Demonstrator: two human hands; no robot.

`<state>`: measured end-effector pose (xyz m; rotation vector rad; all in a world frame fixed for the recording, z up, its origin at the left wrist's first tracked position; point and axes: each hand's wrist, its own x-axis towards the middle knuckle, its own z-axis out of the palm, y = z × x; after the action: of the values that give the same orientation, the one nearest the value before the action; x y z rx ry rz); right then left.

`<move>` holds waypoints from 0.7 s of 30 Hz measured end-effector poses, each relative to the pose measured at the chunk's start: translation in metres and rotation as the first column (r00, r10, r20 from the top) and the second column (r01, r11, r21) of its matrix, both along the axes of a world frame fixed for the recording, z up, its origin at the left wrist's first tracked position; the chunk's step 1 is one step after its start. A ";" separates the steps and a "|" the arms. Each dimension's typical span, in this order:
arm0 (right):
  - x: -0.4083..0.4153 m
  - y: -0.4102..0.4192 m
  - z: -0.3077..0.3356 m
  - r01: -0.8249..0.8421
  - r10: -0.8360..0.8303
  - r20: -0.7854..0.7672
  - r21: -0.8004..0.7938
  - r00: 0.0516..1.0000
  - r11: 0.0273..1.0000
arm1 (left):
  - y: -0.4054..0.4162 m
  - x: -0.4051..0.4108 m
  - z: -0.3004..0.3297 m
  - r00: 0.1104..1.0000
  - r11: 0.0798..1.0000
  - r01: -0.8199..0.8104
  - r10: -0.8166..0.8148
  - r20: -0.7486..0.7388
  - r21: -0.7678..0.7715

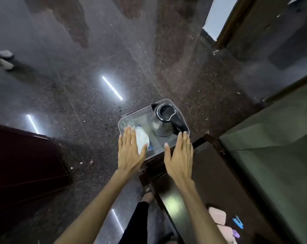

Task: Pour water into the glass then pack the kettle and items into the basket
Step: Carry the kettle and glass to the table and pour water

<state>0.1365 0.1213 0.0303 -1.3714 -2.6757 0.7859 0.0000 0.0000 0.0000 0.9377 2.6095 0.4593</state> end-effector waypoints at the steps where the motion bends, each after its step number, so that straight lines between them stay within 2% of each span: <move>1: -0.011 0.008 -0.019 0.050 -0.049 -0.047 0.016 0.998 0.999 | 0.007 -0.017 -0.022 0.999 0.999 -0.034 0.034 -0.015 0.015; 6: -0.040 0.047 -0.094 0.273 -0.262 -0.270 0.003 0.927 0.962 | 0.035 -0.081 -0.112 0.977 0.977 -0.212 0.212 0.007 -0.020; 8: -0.039 0.059 -0.111 0.359 -0.356 -0.445 -0.081 0.822 0.930 | 0.038 -0.091 -0.134 0.969 0.969 -0.245 0.246 0.004 -0.009; 10: -0.044 0.071 -0.123 0.432 -0.506 -0.549 -0.270 0.665 0.860 | 0.039 -0.102 -0.148 0.959 0.960 -0.277 0.278 -0.045 0.026; 12: -0.051 0.083 -0.133 0.429 -0.639 -0.580 -0.474 0.505 0.769 | 0.040 -0.106 -0.155 0.947 0.949 -0.303 0.311 -0.087 0.093; 14: -0.060 0.092 -0.140 0.406 -0.701 -0.583 -0.571 0.410 0.713 | 0.040 -0.109 -0.159 0.935 0.934 -0.318 0.337 -0.110 0.162; 21: -0.092 0.100 -0.127 0.503 -0.771 -0.615 -0.620 0.165 0.602 | 0.048 -0.105 -0.139 0.927 0.863 -0.314 0.369 -0.069 0.396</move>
<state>0.0442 0.2214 -0.0966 -1.4046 -1.0153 1.2599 -0.1048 0.0477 -0.1385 0.6196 2.8901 1.0581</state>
